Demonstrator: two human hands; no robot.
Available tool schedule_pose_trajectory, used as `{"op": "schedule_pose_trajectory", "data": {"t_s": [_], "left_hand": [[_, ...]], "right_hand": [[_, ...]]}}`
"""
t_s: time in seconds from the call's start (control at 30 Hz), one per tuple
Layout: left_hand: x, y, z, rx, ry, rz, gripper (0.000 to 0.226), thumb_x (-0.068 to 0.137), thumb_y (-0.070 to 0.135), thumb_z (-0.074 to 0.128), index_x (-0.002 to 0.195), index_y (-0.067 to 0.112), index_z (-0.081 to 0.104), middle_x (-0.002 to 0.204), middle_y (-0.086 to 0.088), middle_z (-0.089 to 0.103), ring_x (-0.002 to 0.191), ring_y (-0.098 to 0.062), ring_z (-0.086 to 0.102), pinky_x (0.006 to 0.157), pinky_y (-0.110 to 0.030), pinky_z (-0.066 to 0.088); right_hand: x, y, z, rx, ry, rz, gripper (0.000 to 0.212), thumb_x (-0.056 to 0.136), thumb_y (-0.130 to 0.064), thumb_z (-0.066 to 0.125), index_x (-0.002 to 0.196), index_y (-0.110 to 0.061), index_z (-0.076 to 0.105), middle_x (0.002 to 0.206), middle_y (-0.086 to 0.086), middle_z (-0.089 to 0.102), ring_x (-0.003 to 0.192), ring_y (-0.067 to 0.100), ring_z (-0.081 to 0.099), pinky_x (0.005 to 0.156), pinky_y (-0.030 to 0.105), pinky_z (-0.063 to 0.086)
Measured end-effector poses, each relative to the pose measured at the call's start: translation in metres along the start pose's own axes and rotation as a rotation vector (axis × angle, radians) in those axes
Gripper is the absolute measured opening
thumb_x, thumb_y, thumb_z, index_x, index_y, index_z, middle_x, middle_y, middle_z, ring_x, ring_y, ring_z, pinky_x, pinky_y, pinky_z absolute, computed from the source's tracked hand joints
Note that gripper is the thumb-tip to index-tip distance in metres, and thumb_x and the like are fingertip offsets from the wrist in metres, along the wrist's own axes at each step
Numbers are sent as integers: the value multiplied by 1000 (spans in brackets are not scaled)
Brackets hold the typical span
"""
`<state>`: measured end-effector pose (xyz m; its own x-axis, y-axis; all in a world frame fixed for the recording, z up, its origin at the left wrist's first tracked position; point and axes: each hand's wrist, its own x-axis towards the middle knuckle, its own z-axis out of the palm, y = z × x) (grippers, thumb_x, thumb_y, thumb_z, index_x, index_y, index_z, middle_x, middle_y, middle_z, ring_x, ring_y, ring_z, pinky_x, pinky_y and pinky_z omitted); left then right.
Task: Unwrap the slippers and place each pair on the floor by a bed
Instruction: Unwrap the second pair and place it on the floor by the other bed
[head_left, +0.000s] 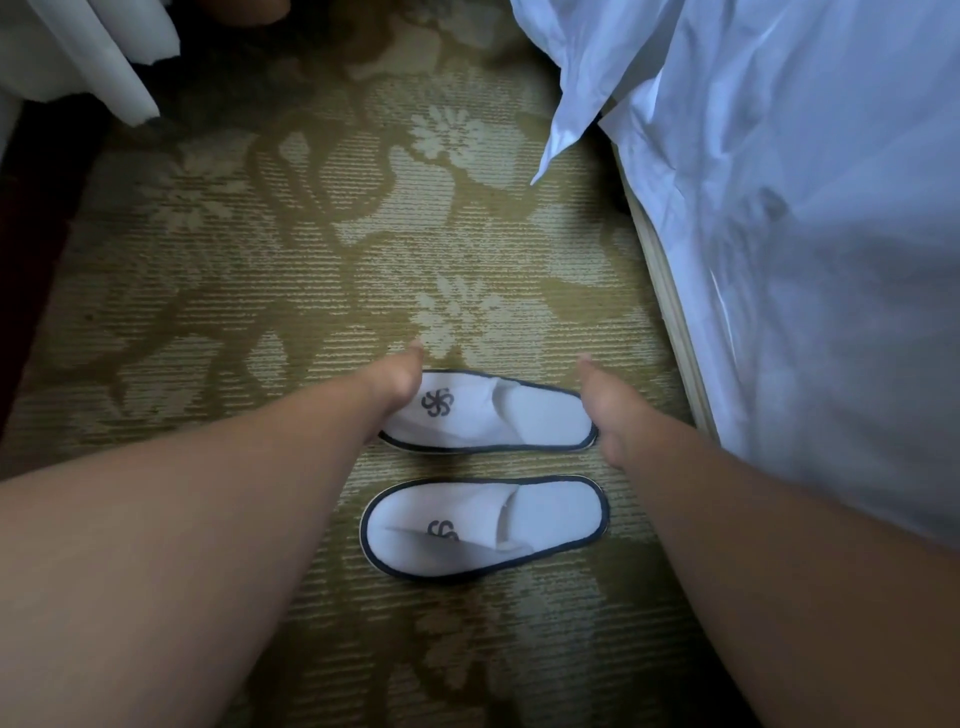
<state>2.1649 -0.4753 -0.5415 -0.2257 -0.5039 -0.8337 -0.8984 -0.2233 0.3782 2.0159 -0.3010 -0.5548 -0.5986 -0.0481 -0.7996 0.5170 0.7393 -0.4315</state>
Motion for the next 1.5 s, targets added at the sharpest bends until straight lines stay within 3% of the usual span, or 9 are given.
{"op": "schedule_pose_trajectory", "data": {"t_s": [0.1,0.2,0.37,0.5,0.7,0.87,1.03,1.17,1.5], "left_hand": [[9,16,-13,-30,19,-15,80,92,71,24,153,19,21,160,-16,17,138,-44,29,103,-59,33],[18,29,-22,-95,-37,5,80,87,76,28,151,28,25,160,-10,19,138,-43,30,98,-61,36],[35,30,-22,-188,-117,84,91,79,81,39,153,30,21,162,-3,15,144,-33,23,109,-56,26],[40,16,-14,-170,-199,117,96,72,86,39,152,34,23,161,3,16,146,-25,20,110,-51,24],[49,17,-11,-226,-116,111,86,83,80,32,152,30,23,160,1,22,146,-26,20,113,-53,22],[53,23,-7,-276,-68,119,82,88,75,31,153,25,22,162,-1,14,148,-26,14,115,-51,16],[52,23,-3,-278,-27,109,82,90,72,31,153,20,23,161,-4,16,146,-27,17,114,-47,16],[52,25,-4,-293,-25,105,75,92,70,31,151,23,29,157,-6,29,140,-27,32,105,-42,28],[52,29,-3,-355,-107,169,87,77,83,37,149,36,27,156,-5,31,139,-28,34,111,-51,26]], "right_hand": [[6,-26,-13,1,-7,-44,83,91,-71,33,150,-13,33,153,12,36,129,33,46,111,45,34],[10,-51,-27,-13,-35,-53,82,91,-73,31,149,-16,33,143,15,47,93,28,54,92,42,39],[28,-66,-45,-36,-122,-74,83,90,-73,34,152,-19,28,150,15,40,137,34,37,113,51,24],[40,-60,-47,-49,-147,-48,83,90,-72,36,152,-18,27,152,15,38,140,34,34,113,57,20],[49,-57,-50,-9,-190,5,86,89,-74,36,153,-18,25,156,20,28,145,37,24,115,61,16],[50,-61,-47,37,-204,-14,89,86,-76,39,155,-25,17,161,16,19,148,31,18,116,58,13],[52,-66,-47,-20,-246,6,90,86,-79,32,156,-24,15,156,22,28,146,37,22,114,64,10],[54,-78,-48,-39,-259,25,93,85,-80,31,155,-21,18,155,22,31,144,39,24,113,65,10],[64,-80,-50,-20,-91,35,92,82,-78,42,152,-22,27,150,19,39,142,38,29,113,63,10]]}}
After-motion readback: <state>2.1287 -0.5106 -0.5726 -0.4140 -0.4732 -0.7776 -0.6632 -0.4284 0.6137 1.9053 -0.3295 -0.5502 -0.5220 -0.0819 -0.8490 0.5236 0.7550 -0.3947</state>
